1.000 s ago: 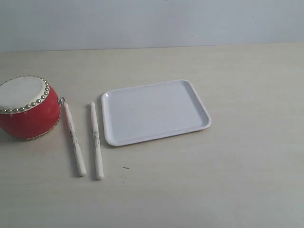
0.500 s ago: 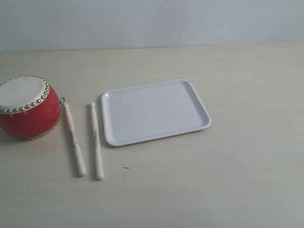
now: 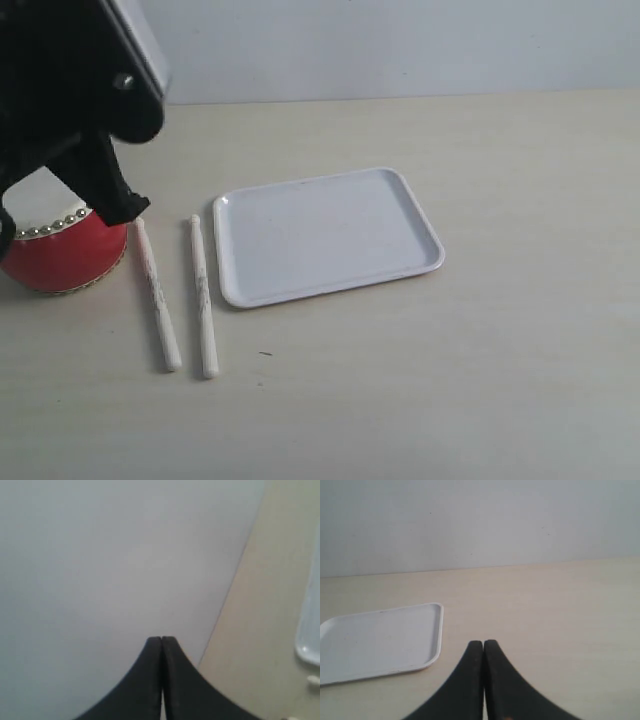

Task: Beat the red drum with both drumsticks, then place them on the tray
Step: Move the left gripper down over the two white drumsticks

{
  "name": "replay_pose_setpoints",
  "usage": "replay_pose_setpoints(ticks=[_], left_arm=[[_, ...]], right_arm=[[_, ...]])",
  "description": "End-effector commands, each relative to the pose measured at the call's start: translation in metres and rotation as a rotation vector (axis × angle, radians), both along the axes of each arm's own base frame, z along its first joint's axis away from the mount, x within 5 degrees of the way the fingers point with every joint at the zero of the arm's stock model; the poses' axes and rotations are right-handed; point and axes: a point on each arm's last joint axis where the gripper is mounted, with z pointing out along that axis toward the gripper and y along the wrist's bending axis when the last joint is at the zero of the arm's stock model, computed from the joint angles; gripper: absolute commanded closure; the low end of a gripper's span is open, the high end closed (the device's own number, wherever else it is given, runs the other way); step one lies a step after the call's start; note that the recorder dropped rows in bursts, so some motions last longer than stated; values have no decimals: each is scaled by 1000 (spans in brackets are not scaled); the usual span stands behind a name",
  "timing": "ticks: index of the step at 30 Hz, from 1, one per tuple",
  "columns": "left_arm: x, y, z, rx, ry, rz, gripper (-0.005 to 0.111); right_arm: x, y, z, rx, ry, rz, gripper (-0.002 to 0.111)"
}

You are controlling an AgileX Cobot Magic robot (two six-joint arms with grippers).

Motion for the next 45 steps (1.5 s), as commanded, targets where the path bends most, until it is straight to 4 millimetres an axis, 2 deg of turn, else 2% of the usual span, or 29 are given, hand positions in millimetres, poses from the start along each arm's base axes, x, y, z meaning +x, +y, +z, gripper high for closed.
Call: replay_pose_setpoints(ticks=[1,3,5,8,10,13,17,21,26,30,38,42,45], left_arm=[[3,2,9,-199,249,500,107],[5,-8,15,-284,471,533,107],[8,-22,24,-375,651,463,107],[18,-31,34,-489,770,375,107],[28,-29,34,-549,795,382,107],[46,-8,28,-659,892,491,107],[65,24,11,-768,1037,590,107],[75,41,-14,-863,1056,661,107],[75,40,-60,-800,1131,731,107],[80,38,-89,-769,1169,784,107],[92,31,-120,-735,1210,828,107],[97,27,-137,-869,1222,932,107],[102,24,-150,-902,1220,968,104]], right_arm=[[0,0,-1,-5,-8,-7,108],[0,0,-1,-5,-8,-7,108],[0,0,-1,-5,-8,-7,108],[0,0,-1,-5,-8,-7,108],[0,0,-1,-5,-8,-7,108],[0,0,-1,-5,-8,-7,108],[0,0,-1,-5,-8,-7,108],[0,0,-1,-5,-8,-7,108],[0,0,-1,-5,-8,-7,108],[0,0,-1,-5,-8,-7,108],[0,0,-1,-5,-8,-7,108],[0,0,-1,-5,-8,-7,108],[0,0,-1,-5,-8,-7,108]])
